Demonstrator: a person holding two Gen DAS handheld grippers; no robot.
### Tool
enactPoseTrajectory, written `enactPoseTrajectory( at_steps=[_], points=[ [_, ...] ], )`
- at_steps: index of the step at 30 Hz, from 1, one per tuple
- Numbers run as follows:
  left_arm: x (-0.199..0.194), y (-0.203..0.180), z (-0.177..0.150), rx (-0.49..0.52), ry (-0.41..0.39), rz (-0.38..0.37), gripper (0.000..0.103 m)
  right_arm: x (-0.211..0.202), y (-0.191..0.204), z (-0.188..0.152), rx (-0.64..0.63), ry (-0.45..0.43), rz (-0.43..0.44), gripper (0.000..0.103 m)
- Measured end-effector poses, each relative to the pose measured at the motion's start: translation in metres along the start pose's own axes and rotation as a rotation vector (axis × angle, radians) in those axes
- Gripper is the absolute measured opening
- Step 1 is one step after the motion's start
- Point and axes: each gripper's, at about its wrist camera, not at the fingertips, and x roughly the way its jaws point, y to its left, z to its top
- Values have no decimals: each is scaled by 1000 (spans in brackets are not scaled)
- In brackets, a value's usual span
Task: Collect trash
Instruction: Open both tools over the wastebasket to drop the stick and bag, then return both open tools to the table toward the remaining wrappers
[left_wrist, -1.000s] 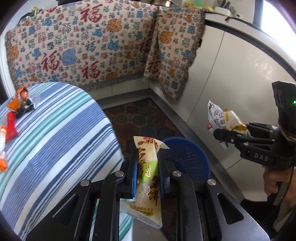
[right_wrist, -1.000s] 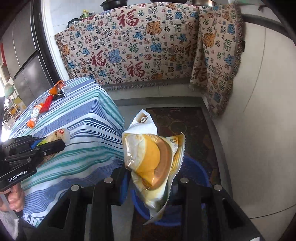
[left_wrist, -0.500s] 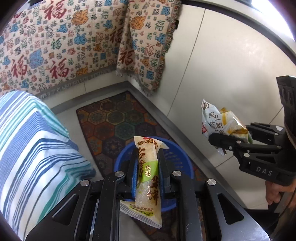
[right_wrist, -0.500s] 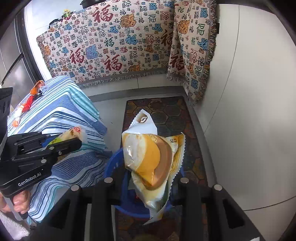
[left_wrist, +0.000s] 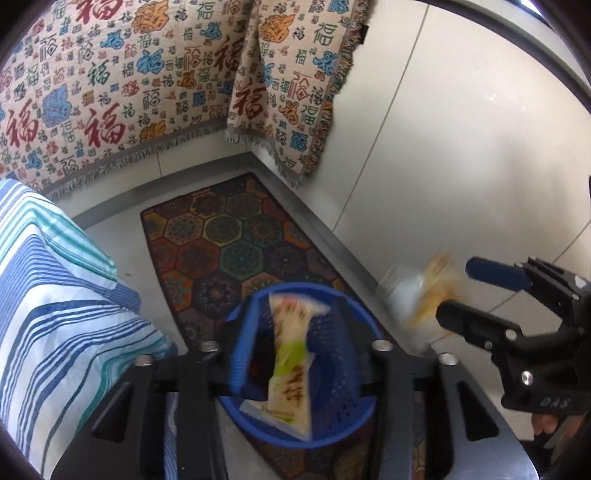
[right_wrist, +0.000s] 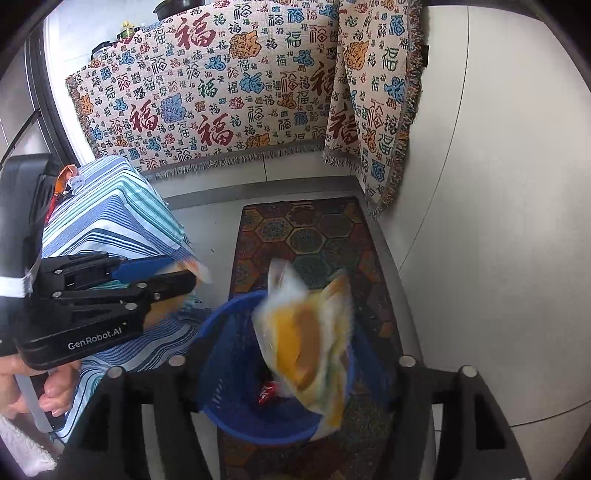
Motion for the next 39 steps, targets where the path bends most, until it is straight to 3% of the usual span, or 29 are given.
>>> enactPoseTrajectory(
  at_steps=[5,11,19,28,38,39],
  points=[
    [-1,4,3,-18,-18,-1,58,-3,-2,1,19,-14,-11,66],
    [-15,12,-1,-27,-38,9,59,-8,2,7,21,-42,-8,66],
    [-74,36,-17,-74,-92,36,62,-15,29,23,-21,-75,15,66],
    [-156,106,-57,-177,-155,172,68,-20,130,48,-154,-124,133,67],
    [-205,219,-126,-329,-126,413,70,-8,272,32,-394,-102,265,70],
    [-207,229,-132,-344,-120,429,70,-8,272,32,-394,-102,265,70]
  ],
)
